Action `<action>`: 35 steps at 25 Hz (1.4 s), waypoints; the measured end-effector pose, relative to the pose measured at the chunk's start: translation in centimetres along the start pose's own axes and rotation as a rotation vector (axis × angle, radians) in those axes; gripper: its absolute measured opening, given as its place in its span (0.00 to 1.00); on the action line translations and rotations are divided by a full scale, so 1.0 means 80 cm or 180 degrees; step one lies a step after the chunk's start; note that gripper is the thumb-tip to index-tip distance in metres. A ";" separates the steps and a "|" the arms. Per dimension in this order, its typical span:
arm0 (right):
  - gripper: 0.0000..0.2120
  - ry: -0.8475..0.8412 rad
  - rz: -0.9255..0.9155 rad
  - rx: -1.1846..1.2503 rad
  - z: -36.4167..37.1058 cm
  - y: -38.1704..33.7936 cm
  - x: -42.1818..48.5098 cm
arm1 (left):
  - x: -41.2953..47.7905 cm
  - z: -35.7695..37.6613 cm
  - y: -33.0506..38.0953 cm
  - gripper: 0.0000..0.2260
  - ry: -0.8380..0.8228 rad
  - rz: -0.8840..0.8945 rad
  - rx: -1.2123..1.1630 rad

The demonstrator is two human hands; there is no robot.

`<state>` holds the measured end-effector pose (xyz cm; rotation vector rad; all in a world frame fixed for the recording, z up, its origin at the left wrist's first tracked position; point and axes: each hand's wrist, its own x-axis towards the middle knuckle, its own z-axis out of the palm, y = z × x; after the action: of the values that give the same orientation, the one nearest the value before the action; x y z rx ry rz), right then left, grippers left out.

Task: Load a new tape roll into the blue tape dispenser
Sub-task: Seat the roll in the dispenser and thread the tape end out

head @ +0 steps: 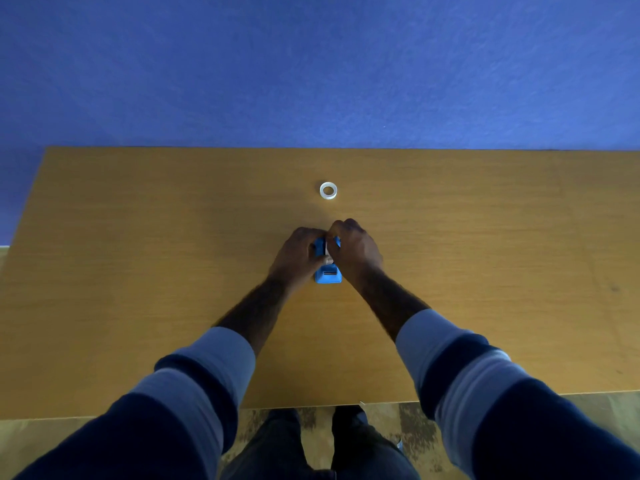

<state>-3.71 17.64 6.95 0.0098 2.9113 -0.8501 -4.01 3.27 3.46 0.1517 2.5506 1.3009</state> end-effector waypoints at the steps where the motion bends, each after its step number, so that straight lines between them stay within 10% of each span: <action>1: 0.07 -0.0025 0.0056 -0.0078 -0.001 -0.001 0.005 | 0.000 0.001 -0.001 0.19 -0.0001 -0.0020 -0.0011; 35: 0.04 0.0139 -0.0070 -0.0495 0.000 -0.009 -0.007 | 0.008 -0.003 -0.001 0.17 -0.0077 -0.0114 -0.0175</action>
<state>-3.16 17.05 7.43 -0.0166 3.0151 -0.6320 -4.70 3.21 3.41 0.1095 2.4831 1.3459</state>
